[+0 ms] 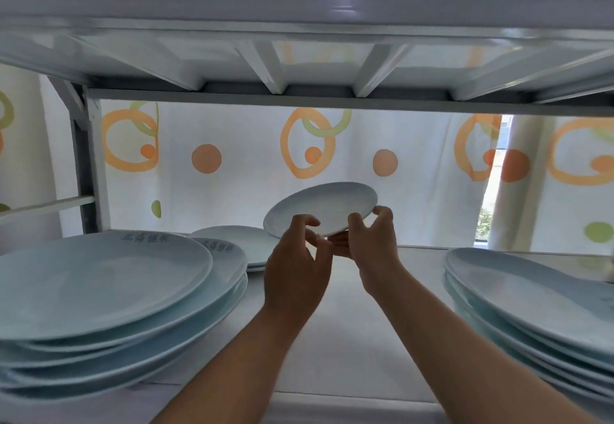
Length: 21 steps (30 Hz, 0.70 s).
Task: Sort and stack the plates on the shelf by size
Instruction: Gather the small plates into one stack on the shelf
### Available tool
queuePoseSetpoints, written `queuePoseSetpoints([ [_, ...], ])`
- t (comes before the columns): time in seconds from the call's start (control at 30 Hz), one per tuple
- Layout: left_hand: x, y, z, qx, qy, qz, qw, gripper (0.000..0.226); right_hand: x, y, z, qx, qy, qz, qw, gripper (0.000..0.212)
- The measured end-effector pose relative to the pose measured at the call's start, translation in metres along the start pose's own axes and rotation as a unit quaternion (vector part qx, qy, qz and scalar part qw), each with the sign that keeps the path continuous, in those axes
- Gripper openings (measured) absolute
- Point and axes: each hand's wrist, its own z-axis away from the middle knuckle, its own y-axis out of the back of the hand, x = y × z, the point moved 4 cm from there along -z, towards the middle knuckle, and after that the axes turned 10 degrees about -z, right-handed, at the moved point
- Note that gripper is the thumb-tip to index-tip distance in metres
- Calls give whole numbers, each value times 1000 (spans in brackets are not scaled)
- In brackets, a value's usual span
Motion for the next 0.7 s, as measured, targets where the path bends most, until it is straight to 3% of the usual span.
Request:
queuePoseSetpoints([
  [0.23, 52, 3, 18, 5, -113, 39, 993, 17, -41, 53, 44, 51, 38, -4, 998, 40],
  [0.37, 83, -1, 33, -9, -122, 73, 990, 19, -61, 89, 56, 87, 26, -41, 995, 47],
  [0.7, 134, -18, 62, -68, -117, 119, 984, 20, -96, 186, 88, 166, 51, -108, 979, 38],
])
